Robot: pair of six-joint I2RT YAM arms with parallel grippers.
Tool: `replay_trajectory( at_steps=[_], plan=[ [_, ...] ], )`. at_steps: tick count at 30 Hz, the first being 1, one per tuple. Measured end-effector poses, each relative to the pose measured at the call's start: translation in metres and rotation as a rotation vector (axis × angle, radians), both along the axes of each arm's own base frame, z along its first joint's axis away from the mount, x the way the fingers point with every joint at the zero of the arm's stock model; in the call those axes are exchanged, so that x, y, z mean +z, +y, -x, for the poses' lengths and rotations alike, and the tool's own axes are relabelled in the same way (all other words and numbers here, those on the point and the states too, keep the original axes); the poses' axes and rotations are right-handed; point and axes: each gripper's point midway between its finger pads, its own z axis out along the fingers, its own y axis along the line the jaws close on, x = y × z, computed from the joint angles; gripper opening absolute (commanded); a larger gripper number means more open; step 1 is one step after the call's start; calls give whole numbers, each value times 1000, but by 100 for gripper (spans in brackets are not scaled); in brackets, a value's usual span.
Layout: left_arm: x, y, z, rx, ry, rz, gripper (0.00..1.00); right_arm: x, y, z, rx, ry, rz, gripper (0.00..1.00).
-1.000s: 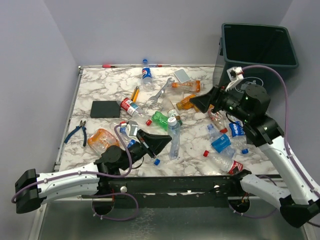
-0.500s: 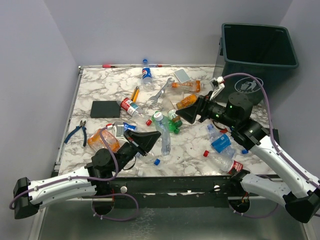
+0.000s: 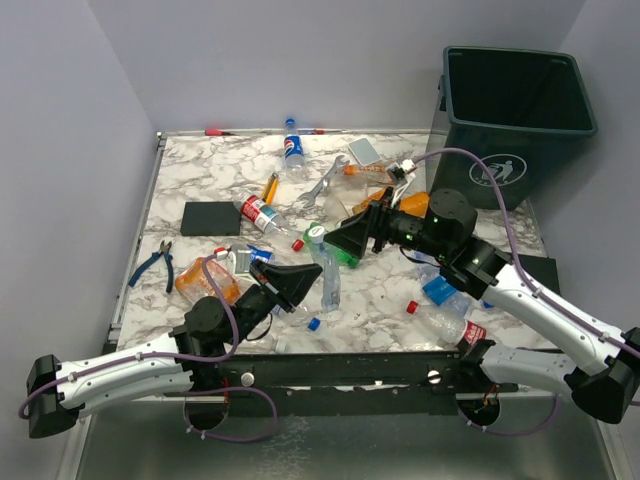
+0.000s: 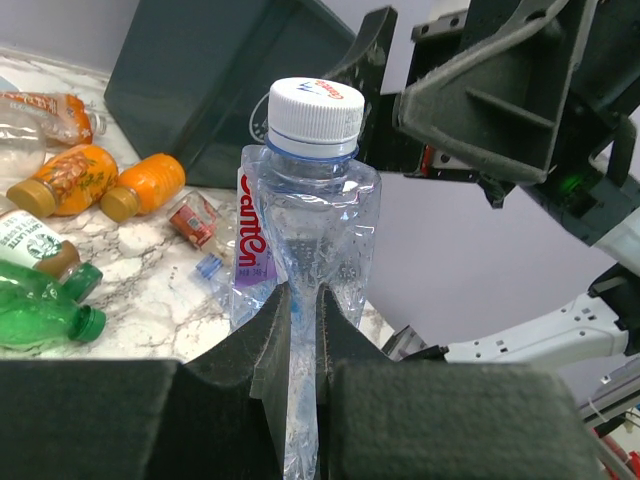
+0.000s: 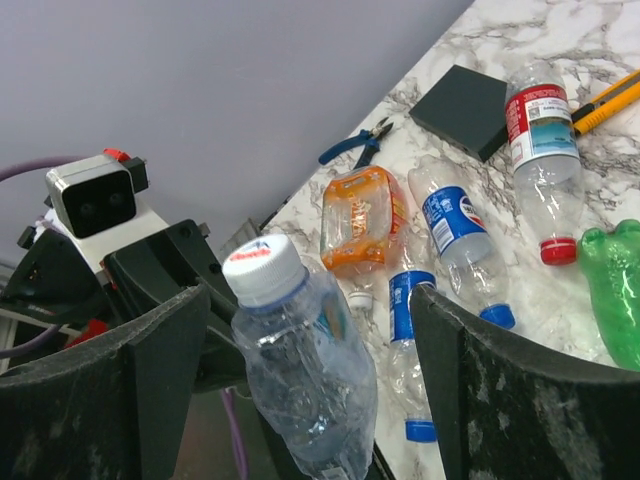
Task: Put the plastic bottles in the bin
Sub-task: Place the plastic bottle in the trash bin.
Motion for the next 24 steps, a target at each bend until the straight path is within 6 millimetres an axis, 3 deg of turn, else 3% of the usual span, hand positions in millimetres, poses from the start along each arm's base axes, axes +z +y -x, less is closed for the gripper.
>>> replay_trajectory(
  at_steps=[11, 19, 24],
  plan=[
    [-13, -2, -1, 4, 9, -64, 0, 5, 34, 2, 31, -55, 83, 66],
    [-15, -1, -1, 4, 12, -77, 0, -19, 31, -2, 2, -48, 188, 47],
    [-19, -3, -2, 4, 15, -96, 0, -33, 34, -5, -4, -40, 240, 25]
  ],
)
